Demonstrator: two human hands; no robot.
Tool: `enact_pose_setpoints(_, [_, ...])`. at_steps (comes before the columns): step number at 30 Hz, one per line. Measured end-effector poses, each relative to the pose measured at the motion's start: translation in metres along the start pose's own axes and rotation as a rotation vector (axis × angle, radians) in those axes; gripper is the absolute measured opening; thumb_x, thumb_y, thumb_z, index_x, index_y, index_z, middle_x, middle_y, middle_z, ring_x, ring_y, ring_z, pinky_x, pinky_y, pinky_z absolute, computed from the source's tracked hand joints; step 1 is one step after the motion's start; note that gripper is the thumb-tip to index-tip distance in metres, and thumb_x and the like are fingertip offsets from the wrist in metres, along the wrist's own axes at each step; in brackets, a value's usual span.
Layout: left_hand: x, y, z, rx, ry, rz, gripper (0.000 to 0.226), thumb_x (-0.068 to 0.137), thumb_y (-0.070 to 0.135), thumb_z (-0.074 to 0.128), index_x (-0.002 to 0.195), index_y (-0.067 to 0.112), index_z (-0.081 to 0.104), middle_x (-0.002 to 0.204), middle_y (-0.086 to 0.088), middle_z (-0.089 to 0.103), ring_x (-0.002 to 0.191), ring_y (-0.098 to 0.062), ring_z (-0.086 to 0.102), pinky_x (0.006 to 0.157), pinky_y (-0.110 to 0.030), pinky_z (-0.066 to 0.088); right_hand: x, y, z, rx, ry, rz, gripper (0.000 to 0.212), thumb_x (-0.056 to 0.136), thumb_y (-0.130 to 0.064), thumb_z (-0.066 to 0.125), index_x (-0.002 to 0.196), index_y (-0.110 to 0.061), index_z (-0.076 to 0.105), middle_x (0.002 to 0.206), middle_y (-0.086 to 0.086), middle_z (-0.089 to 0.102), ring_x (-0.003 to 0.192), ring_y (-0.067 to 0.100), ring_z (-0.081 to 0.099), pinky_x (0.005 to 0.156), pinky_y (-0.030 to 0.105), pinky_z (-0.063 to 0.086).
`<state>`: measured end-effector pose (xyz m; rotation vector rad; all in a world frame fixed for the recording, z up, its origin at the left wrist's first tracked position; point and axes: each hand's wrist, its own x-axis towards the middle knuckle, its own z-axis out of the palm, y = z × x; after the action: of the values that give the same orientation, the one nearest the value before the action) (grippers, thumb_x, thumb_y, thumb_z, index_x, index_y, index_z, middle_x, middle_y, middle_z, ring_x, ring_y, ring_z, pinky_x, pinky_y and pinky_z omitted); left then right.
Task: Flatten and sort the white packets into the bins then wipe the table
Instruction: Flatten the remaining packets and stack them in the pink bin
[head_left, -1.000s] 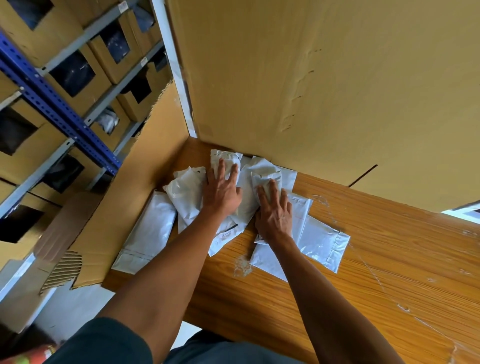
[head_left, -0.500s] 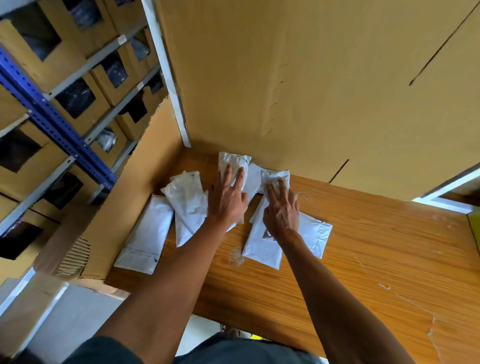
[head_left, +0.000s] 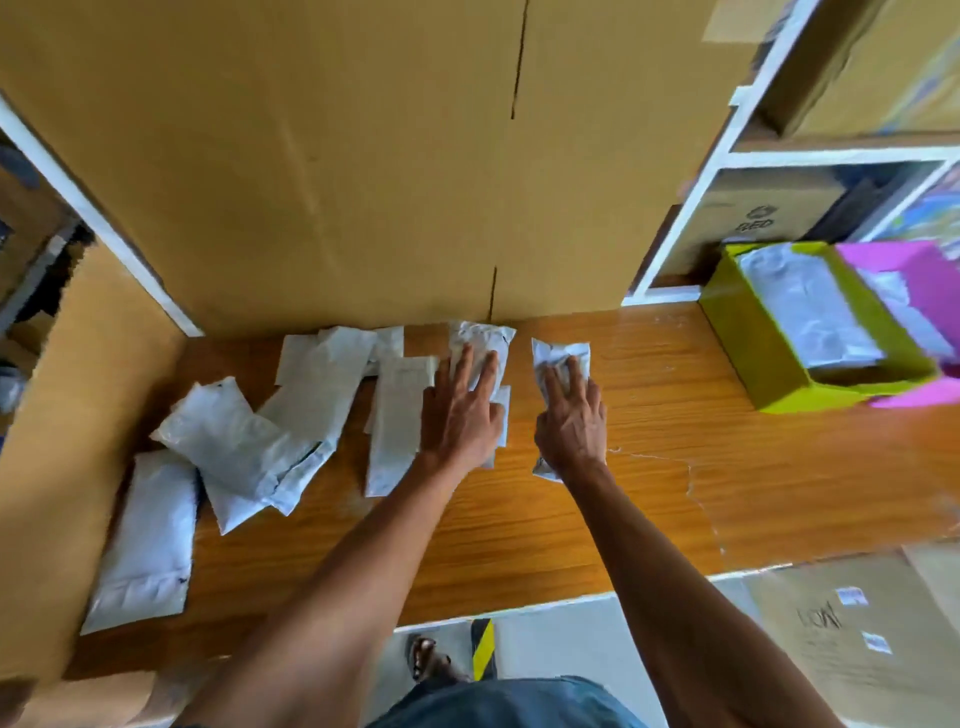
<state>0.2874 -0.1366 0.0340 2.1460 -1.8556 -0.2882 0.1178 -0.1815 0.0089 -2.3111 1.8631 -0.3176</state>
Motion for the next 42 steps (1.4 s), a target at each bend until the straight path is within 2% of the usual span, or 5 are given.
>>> enact_pose_setpoints(9, [-0.04, 0.142, 0.04, 0.06, -0.102, 0.252, 0.075, 0.103, 0.045, 0.051, 0.168, 0.034, 0.016, 0.177, -0.001, 0.008, 0.157, -0.036, 0.018, 0.121, -0.055, 0.035, -0.086, 0.135, -0.049, 0.047, 0.106, 0.266, 0.079, 0.085, -0.013, 0.056, 0.159, -0.028, 0.031, 0.171, 0.015, 0.017, 0.139, 0.046, 0.037, 0.108, 0.058, 0.043])
enact_pose_setpoints(16, [-0.088, 0.257, 0.083, 0.071, -0.15, 0.514, 0.072, 0.096, 0.039, 0.058, 0.164, 0.029, 0.034, 0.173, -0.004, 0.023, 0.15, -0.036, 0.033, 0.106, -0.054, 0.047, -0.182, 0.243, -0.081, 0.055, 0.187, 0.513, 0.08, 0.082, -0.009, 0.055, 0.157, -0.029, 0.034, 0.17, 0.013, 0.019, 0.14, 0.044, 0.034, 0.111, 0.058, 0.041])
enact_pose_setpoints(26, [-0.137, 0.408, 0.14, 0.042, -0.263, 0.822, 0.075, 0.095, 0.037, 0.062, 0.164, 0.028, 0.034, 0.173, -0.002, 0.022, 0.149, -0.034, 0.032, 0.11, -0.053, 0.045, -0.282, 0.364, -0.118, 0.038, 0.273, 0.805, 0.075, 0.091, -0.014, 0.056, 0.159, -0.032, 0.028, 0.171, 0.011, 0.015, 0.139, 0.042, 0.033, 0.111, 0.058, 0.041])
enact_pose_setpoints(36, [-0.105, 0.531, 0.196, -0.019, -0.34, 0.925, 0.076, 0.1, 0.039, 0.057, 0.167, 0.032, 0.022, 0.176, 0.002, 0.011, 0.158, -0.033, 0.018, 0.121, -0.053, 0.035, -0.275, 0.473, -0.148, -0.006, 0.309, 0.927, 0.077, 0.09, -0.016, 0.059, 0.159, -0.031, 0.029, 0.17, 0.012, 0.018, 0.137, 0.041, 0.034, 0.106, 0.055, 0.045])
enact_pose_setpoints(42, [-0.044, 0.605, 0.223, -0.091, -0.313, 0.923, 0.075, 0.094, 0.037, 0.055, 0.164, 0.028, 0.032, 0.174, 0.0, 0.02, 0.15, -0.035, 0.034, 0.114, -0.054, 0.042, -0.218, 0.551, -0.18, -0.03, 0.317, 0.906, 0.078, 0.086, -0.009, 0.052, 0.159, -0.029, 0.03, 0.168, 0.013, 0.021, 0.136, 0.046, 0.038, 0.106, 0.057, 0.047])
